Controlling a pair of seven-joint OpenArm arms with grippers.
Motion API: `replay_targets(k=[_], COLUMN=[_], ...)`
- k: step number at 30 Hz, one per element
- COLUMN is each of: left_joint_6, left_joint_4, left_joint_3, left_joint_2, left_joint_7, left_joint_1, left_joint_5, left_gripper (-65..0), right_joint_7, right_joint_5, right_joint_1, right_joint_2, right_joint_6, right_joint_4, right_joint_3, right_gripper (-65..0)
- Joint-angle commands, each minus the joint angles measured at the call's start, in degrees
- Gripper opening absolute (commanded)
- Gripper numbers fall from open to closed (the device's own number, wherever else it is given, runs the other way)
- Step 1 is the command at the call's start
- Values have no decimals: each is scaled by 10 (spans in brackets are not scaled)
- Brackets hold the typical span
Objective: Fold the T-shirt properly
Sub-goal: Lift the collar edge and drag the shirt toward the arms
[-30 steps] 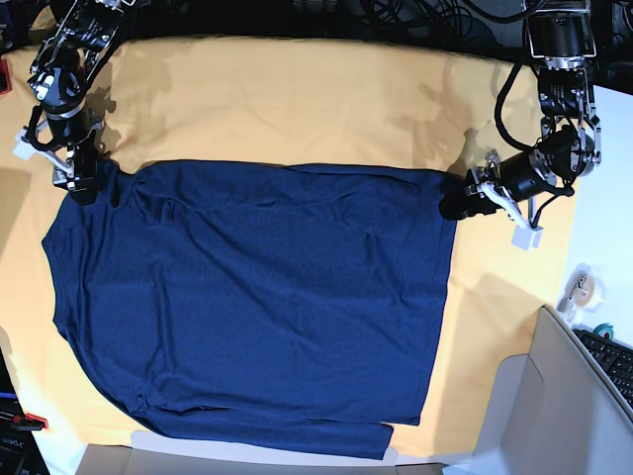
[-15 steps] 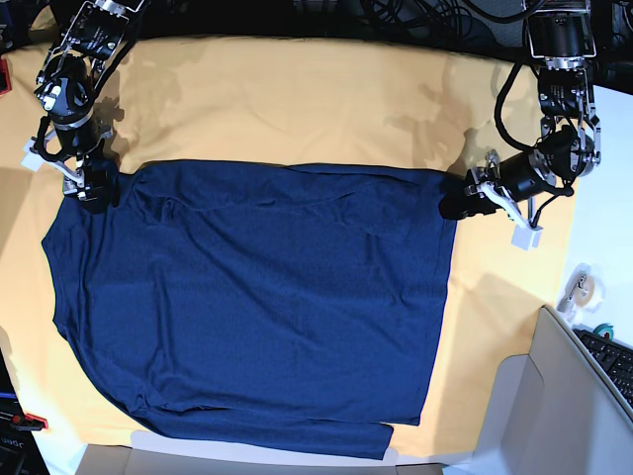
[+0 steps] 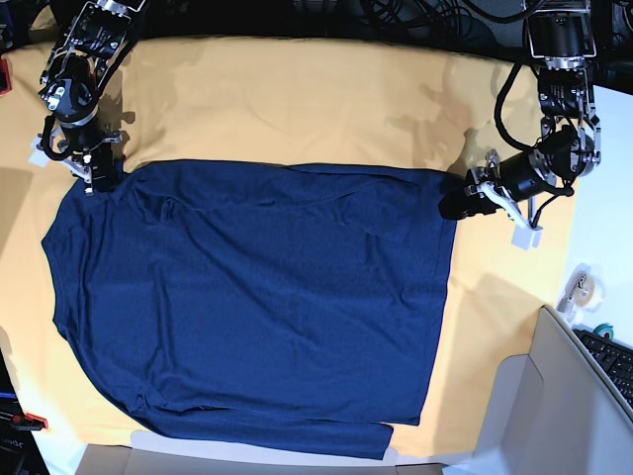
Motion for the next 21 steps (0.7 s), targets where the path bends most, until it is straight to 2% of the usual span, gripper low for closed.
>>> replay_targets(k=[1,4,10,17,21], left_joint_6=[-4,-4,-4,-4,-4], left_joint_4=[-2,-21,-61,-66,-66], left_joint_3=[-7,-6,-5,-4,-1], left_joint_2=[-11,-25,-30,-47,-44], left_joint_7=[-1,-1,-1,-1,3], left_joint_1=[-11,-13,-14,-12,-11], left_joint_5=[-12,-12,-12,-12,-12], left_gripper=[-465,-455,-415,-414,-414], right_joint_7=[-10,-10,-10,-10,-10], right_joint_5=[6,6,6,6,5], right_joint_1=[0,0,5,15,15], right_joint_2=[1,4,4,4,4], right_joint_6=[-7,-7,-7,-7,-7], right_joint_4=[0,3,3,4,4], right_joint_3=[-7,-26,-42,-47,-47], right_gripper=[-637,-650,-650,-650,-650])
